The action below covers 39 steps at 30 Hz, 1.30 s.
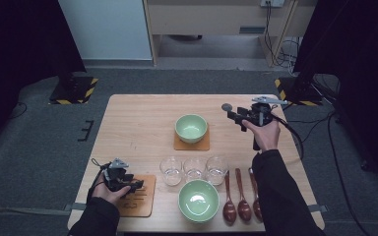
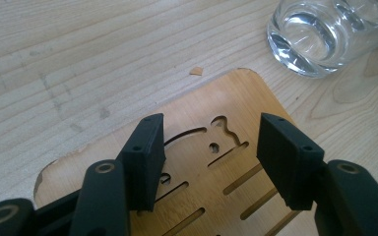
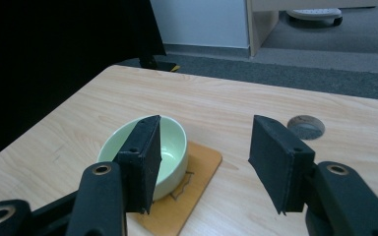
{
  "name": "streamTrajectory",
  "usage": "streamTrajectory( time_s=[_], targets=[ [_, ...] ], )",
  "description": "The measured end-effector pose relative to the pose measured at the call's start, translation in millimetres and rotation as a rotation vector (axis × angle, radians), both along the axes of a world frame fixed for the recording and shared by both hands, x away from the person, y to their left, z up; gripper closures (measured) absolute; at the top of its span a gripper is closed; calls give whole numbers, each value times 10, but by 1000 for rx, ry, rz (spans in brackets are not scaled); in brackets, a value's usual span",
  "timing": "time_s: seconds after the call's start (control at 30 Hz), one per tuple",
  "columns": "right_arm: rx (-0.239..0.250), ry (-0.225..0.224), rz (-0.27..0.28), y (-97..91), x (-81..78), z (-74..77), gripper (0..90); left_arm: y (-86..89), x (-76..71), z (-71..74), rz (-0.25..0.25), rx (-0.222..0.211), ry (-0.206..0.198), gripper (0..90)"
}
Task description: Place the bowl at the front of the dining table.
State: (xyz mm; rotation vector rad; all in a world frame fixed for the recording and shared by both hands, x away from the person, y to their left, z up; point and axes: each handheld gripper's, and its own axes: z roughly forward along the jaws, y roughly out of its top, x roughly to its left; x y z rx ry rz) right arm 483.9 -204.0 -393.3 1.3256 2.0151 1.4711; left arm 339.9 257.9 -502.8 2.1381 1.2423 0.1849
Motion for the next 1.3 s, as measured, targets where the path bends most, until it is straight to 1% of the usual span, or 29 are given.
streamTrajectory(
  time_s=[0.2, 0.27, 0.37, 0.5, 0.63, 0.9, 1.03, 1.07, 1.13, 1.2, 1.3],
  targets=[
    [12, -12, -14, -186, -242, -86, 452, 0, -4, -6, 2, 8, 2, 468],
    [2, -15, -15, -239, -323, -119, 452, -6, -5, -11, -1, 13, 9, 495],
    [-18, -6, -20, -313, -436, -171, 456, -17, -6, -6, -2, 20, 9, 522],
    [-15, 1, -32, -402, -570, -250, 463, -21, -10, 3, 0, 25, 7, 545],
    [-32, 8, -35, -464, -678, -308, 458, -22, -11, 1, -1, 28, 9, 556],
    [-50, 12, -22, -538, -889, -403, 449, -28, -16, 6, 3, 27, 3, 556],
    [-59, 15, -24, -576, -993, -485, 449, -32, -13, 0, 5, 31, 2, 548],
    [-59, 18, -24, -586, -1012, -510, 449, -35, -12, 0, 5, 32, 1, 548],
    [-63, 38, -22, -601, -1040, -549, 449, -39, -14, 3, 6, 29, -1, 540],
    [-66, 38, -29, -627, -1079, -574, 449, -38, -20, 11, 5, 29, -9, 534],
    [-82, 51, -31, -653, -1137, -603, 445, -35, -20, 8, 6, 24, -16, 516]
  ],
)
